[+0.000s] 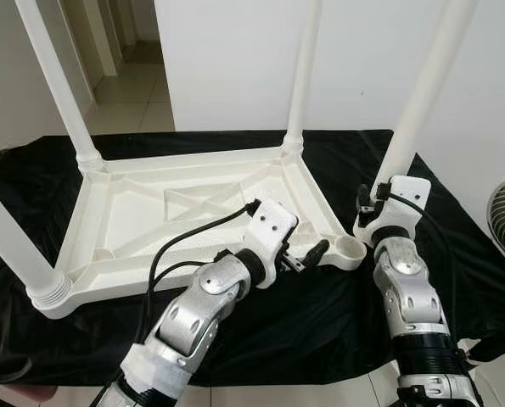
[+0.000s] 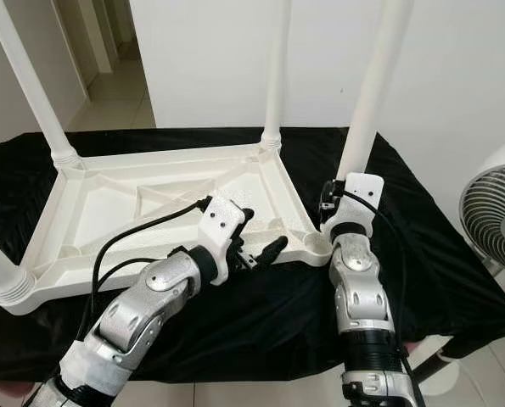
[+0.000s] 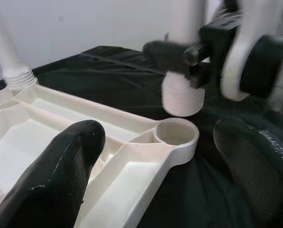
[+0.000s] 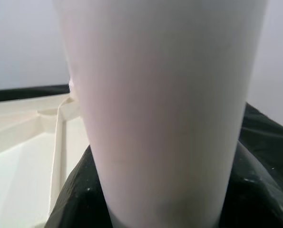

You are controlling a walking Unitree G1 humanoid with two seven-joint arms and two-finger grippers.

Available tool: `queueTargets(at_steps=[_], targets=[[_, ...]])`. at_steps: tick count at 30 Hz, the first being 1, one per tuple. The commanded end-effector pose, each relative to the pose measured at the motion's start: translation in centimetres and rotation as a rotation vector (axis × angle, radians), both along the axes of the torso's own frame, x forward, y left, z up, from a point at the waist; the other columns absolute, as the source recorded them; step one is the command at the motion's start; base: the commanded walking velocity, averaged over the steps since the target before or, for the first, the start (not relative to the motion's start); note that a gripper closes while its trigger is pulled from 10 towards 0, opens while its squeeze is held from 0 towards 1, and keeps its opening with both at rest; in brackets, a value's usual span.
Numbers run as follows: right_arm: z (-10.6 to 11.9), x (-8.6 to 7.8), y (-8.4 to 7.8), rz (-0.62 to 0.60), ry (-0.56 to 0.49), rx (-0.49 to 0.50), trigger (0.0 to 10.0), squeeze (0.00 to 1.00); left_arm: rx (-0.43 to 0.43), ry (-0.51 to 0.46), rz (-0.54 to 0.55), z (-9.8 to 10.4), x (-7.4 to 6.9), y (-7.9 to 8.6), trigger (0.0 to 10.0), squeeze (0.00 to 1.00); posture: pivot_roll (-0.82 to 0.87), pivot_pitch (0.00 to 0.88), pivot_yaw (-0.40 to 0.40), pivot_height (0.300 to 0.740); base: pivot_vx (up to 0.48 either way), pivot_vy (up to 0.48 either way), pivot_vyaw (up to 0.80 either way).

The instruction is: Building children table

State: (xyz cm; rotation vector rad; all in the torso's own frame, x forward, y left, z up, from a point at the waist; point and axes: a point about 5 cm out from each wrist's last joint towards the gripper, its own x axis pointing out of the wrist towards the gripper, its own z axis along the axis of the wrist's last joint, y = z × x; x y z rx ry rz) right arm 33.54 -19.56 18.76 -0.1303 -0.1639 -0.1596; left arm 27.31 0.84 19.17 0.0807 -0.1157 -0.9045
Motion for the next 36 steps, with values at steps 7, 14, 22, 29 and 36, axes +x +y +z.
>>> queueTargets(at_steps=[7, 14, 22, 29, 36], targets=[[-0.6, 0.0, 1.0, 0.110, -0.008, -0.032, 10.0, 0.00, 0.022, 0.004, -0.108, -0.6, -1.5, -0.6, 10.0, 0.00, -0.01, 0.019, 0.023, 0.740, 0.000, 0.000, 0.00], [-1.4, -0.1, 1.7, 0.179, -0.015, -0.025, 10.0, 0.00, 0.030, 0.014, -0.133, -0.7, -1.7, -0.7, 10.0, 0.00, -0.01, 0.020, 0.022, 0.740, 0.000, 0.000, 0.00], [-2.7, 0.1, 1.5, 0.186, 0.019, -0.021, 10.0, 0.00, 0.034, 0.013, -0.139, -0.6, -1.8, -0.6, 10.0, 0.00, 0.00, 0.018, 0.019, 0.740, 0.000, 0.000, 0.00], [-4.0, -0.2, 1.2, 0.184, 0.057, -0.020, 10.0, 0.00, 0.035, 0.007, -0.131, -0.5, -1.8, -0.6, 10.0, 0.00, 0.00, 0.018, 0.016, 0.740, 0.000, 0.000, 0.00], [-4.6, -0.7, 1.2, 0.207, 0.061, -0.035, 10.0, 0.00, 0.037, 0.007, -0.134, -0.5, -1.9, -0.5, 10.0, 0.00, 0.00, 0.017, 0.015, 0.740, 0.000, 0.000, 0.00]])
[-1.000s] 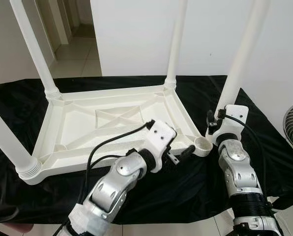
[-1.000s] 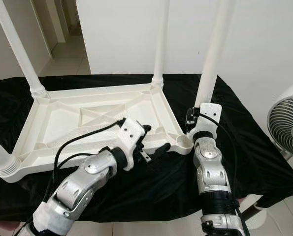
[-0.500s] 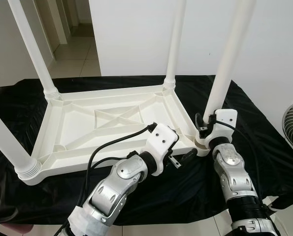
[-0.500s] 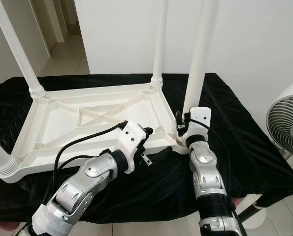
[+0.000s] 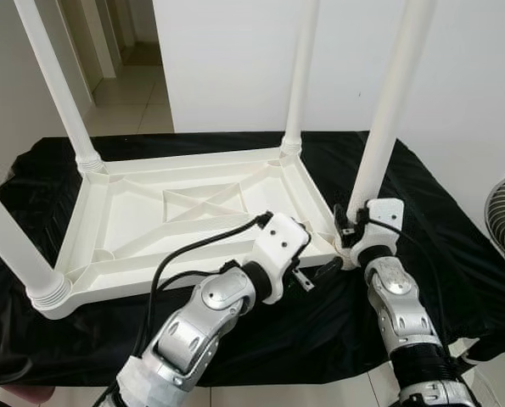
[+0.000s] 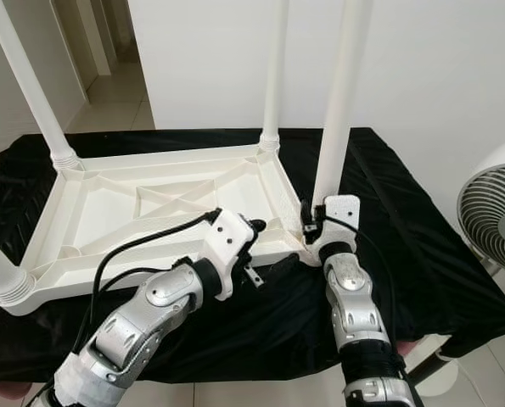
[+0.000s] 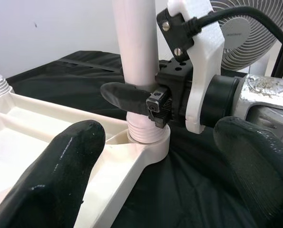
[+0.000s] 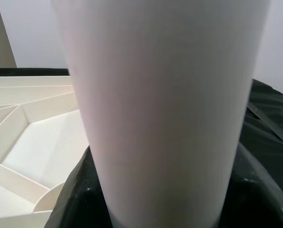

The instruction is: Building children table

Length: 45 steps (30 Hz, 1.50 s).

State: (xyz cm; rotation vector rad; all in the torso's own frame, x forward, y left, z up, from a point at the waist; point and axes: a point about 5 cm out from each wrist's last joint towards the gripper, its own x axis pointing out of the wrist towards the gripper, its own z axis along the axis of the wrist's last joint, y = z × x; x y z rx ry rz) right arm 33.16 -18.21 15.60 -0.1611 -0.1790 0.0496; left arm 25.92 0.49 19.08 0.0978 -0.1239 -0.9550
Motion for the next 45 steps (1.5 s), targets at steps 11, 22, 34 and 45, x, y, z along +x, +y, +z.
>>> queueTargets(at_steps=[11, 22, 34, 45], targets=[[-1.8, -1.2, -0.6, 0.092, 0.051, 0.080, 10.0, 0.00, 0.026, 0.026, -0.090, -0.4, -0.7, -0.1, 10.0, 0.00, -0.01, 0.036, 0.024, 0.740, 0.000, 0.000, 0.00], [-3.4, -1.2, -1.7, 0.043, 0.135, 0.155, 10.0, 0.00, 0.027, 0.033, -0.079, -0.4, -0.8, 0.3, 10.0, 0.00, 0.00, 0.052, 0.025, 0.740, 0.000, 0.000, 0.00], [-3.9, -0.4, -2.0, 0.046, 0.241, 0.102, 10.0, 0.00, 0.025, 0.035, -0.064, -0.3, -0.9, 0.5, 10.0, 0.00, 0.01, 0.058, 0.022, 0.740, 0.000, 0.000, 0.00], [-4.6, -0.1, -2.6, 0.034, 0.317, 0.135, 10.0, 0.00, 0.016, 0.033, -0.053, -0.1, -1.0, 0.5, 10.0, 0.00, 0.01, 0.066, 0.008, 0.740, 0.000, 0.000, 0.00]])
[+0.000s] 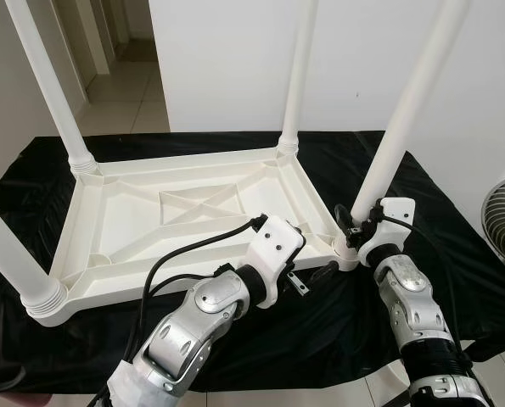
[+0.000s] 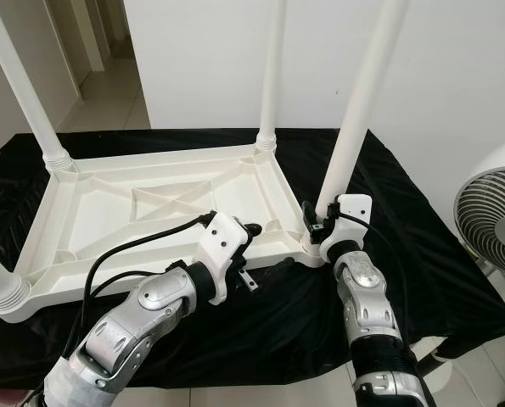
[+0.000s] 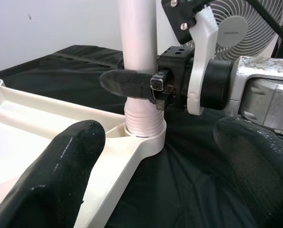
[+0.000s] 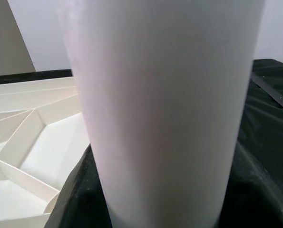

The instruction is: Building children table

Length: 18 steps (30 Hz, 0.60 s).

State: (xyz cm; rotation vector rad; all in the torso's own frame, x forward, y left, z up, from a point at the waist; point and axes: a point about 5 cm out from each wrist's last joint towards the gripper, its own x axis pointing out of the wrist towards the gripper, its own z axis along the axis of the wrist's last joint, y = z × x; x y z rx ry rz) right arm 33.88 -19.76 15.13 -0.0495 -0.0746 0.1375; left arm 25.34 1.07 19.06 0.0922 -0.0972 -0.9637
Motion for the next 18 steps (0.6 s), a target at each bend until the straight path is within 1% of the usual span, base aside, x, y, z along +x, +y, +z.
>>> queueTargets(at_steps=[1, 4, 6, 8, 10, 14, 18], targets=[[-4.1, -0.8, -1.1, -0.046, 0.207, 0.022, 10.0, 0.00, 0.008, 0.007, -0.046, -0.1, -0.4, -0.1, 10.0, 0.00, 0.01, 0.066, 0.008, 0.740, 0.000, 0.000, 0.00], [-4.3, -0.9, -1.2, -0.053, 0.219, 0.036, 10.0, 0.00, 0.007, 0.007, -0.045, -0.1, -0.4, -0.1, 10.0, 0.00, 0.01, 0.065, 0.007, 0.740, 0.000, 0.000, 0.00], [-5.0, -1.0, -1.6, -0.086, 0.259, 0.081, 10.0, 0.00, 0.005, 0.007, -0.045, 0.0, -0.4, -0.1, 10.0, 0.00, 0.01, 0.066, 0.007, 0.740, 0.000, 0.000, 0.00], [-5.2, -1.0, -1.7, -0.099, 0.273, 0.094, 10.0, 0.00, 0.005, 0.007, -0.045, 0.0, -0.4, 0.0, 10.0, 0.00, 0.01, 0.066, 0.007, 0.740, 0.000, 0.000, 0.00], [-5.7, -1.1, -2.2, -0.139, 0.301, 0.139, 10.0, 0.00, 0.005, 0.006, -0.046, 0.0, -0.5, 0.0, 10.0, 0.00, 0.01, 0.066, 0.009, 0.740, 0.000, 0.000, 0.00], [-6.0, -1.2, -2.6, -0.166, 0.314, 0.156, 10.0, 0.00, 0.005, 0.004, -0.048, 0.1, -0.5, 0.0, 10.0, 0.00, 0.01, 0.065, 0.010, 0.740, 0.000, 0.000, 0.00], [-6.2, -1.2, -2.6, -0.173, 0.316, 0.173, 10.0, 0.00, 0.005, 0.004, -0.048, 0.1, -0.5, 0.0, 10.0, 0.00, 0.01, 0.065, 0.009, 0.740, 0.000, 0.000, 0.00]])
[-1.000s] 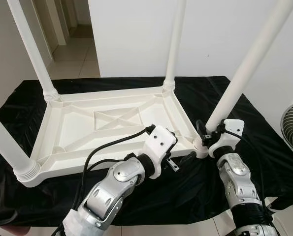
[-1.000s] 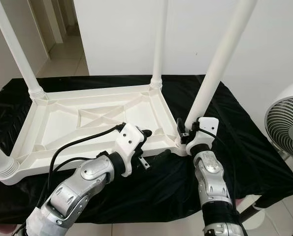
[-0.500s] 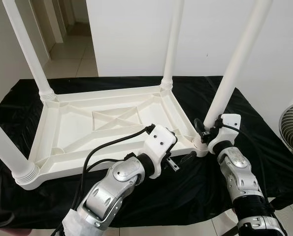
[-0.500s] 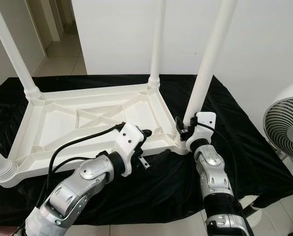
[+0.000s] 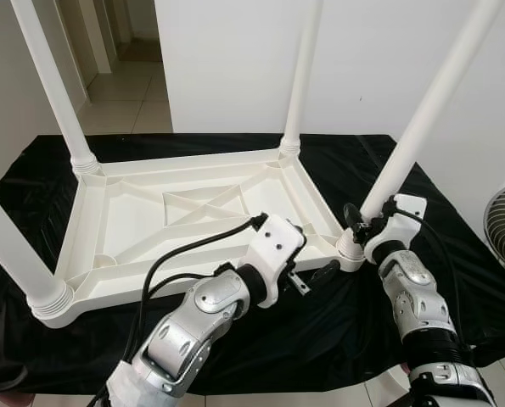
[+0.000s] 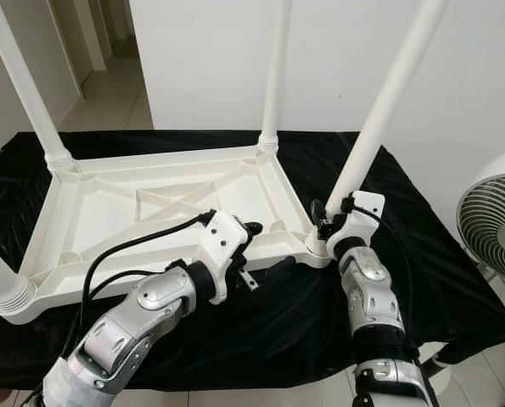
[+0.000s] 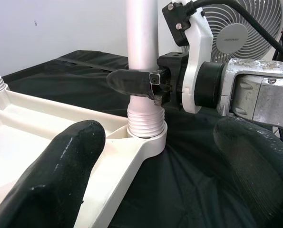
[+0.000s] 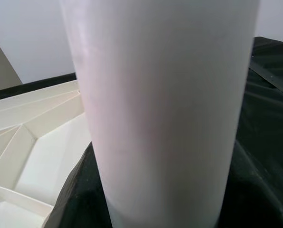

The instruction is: Building children table

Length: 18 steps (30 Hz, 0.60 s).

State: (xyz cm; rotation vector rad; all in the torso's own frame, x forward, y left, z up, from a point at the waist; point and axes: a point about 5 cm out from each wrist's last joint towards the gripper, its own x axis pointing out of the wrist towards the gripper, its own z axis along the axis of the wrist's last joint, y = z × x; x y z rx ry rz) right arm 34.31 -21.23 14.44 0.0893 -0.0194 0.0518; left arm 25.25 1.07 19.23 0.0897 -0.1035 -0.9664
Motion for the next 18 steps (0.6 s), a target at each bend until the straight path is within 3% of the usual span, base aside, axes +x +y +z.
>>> queueTargets(at_steps=[1, 10, 18], targets=[[-5.5, -1.8, -1.2, -0.083, 0.257, 0.045, 10.0, 0.00, 0.009, 0.007, -0.045, -0.1, -0.4, 0.0, 10.0, 0.00, 0.01, 0.065, 0.009, 0.740, 0.000, 0.000, 0.00], [-5.8, -2.2, 0.3, -0.027, 0.234, -0.055, 10.0, 0.00, 0.002, 0.005, -0.038, 0.1, -0.3, 0.0, 10.0, 0.00, 0.01, 0.060, 0.008, 0.740, 0.000, 0.000, 0.00], [-6.4, -2.4, 0.7, -0.004, 0.238, -0.065, 10.0, 0.00, -0.004, 0.002, -0.026, 0.2, -0.2, 0.2, 10.0, 0.00, 0.01, 0.060, 0.002, 0.740, 0.000, 0.000, 0.00]])
